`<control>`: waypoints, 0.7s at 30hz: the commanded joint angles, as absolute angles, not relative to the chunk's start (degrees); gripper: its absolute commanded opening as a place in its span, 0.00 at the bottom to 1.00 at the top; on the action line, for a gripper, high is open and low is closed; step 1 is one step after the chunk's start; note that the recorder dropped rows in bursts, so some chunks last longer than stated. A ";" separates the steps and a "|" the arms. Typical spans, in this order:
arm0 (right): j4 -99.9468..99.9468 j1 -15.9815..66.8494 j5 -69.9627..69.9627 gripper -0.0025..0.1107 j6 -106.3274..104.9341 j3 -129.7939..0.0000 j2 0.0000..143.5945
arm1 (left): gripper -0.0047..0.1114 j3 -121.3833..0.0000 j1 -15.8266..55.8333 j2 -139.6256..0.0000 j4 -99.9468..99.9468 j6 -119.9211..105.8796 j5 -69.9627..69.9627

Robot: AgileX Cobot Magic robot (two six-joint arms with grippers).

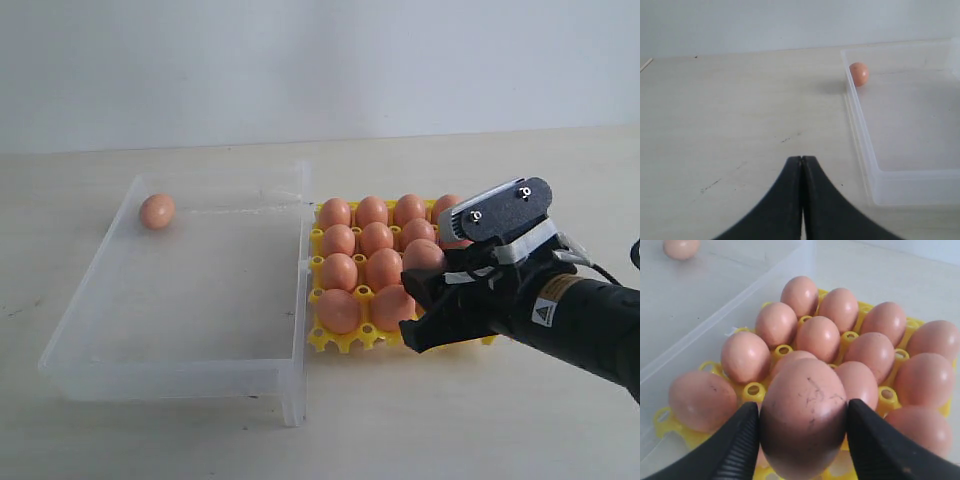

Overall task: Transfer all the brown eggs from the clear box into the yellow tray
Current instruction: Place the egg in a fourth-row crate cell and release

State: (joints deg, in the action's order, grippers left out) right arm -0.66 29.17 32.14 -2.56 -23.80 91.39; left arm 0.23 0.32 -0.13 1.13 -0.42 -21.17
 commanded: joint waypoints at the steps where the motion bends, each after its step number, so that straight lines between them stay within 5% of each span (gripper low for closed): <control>1: -4.46 27.49 34.69 0.02 -3.47 -23.12 92.81 | 0.04 0.00 0.59 0.00 0.92 -0.42 -20.67; 10: -4.77 26.52 34.83 0.03 -3.26 -23.12 97.57 | 0.04 0.00 0.59 0.00 0.92 -0.42 -20.67; 13: -3.24 26.52 34.83 0.21 -3.26 -23.24 99.45 | 0.04 0.00 0.59 0.00 0.92 -0.42 -20.67; 16: -2.98 26.52 34.83 0.51 -3.18 -23.24 99.69 | 0.04 0.00 0.59 0.00 0.92 -0.42 -20.67; 21: -2.98 26.52 33.26 0.54 -4.05 -23.24 97.84 | 0.04 0.00 0.59 0.00 0.92 -0.42 -20.67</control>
